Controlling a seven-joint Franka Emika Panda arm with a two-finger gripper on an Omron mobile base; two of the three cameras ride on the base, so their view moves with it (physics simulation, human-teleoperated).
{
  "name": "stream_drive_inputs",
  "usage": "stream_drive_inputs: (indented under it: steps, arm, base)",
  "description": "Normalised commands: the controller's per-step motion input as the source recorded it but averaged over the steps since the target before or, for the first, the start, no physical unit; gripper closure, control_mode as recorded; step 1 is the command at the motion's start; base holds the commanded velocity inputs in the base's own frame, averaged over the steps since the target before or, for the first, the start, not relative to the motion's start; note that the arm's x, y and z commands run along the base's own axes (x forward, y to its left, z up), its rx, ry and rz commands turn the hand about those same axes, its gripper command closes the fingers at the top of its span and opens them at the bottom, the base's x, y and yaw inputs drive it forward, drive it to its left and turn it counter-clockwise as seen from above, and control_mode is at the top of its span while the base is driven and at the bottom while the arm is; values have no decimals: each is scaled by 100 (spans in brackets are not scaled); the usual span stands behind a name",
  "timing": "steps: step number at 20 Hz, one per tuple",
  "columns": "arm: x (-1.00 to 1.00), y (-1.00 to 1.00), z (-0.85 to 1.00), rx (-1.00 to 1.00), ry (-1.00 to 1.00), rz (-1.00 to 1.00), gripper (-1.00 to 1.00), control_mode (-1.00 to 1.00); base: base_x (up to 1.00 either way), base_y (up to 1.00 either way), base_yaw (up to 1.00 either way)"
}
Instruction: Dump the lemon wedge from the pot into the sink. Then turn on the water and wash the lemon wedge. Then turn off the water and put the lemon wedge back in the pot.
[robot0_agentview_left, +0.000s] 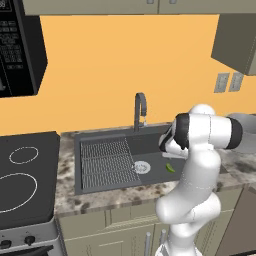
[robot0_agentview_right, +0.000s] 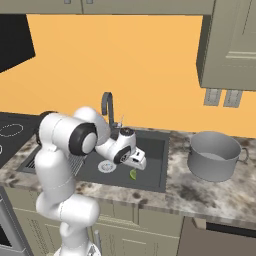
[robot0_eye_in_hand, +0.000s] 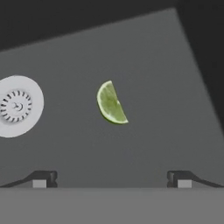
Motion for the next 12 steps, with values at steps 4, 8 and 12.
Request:
stream_drive_inputs:
  steps: [4,8,12]
  arm:
    - [14,0,-29,0,0,0,-100,-100]
    - [28,0,-23,0,0,0,-100,-100]
    - [42,-6,-14,0,0,0,-100,-100]
  base:
    - [0,0,0]
    - [0,0,0]
    - [0,0,0]
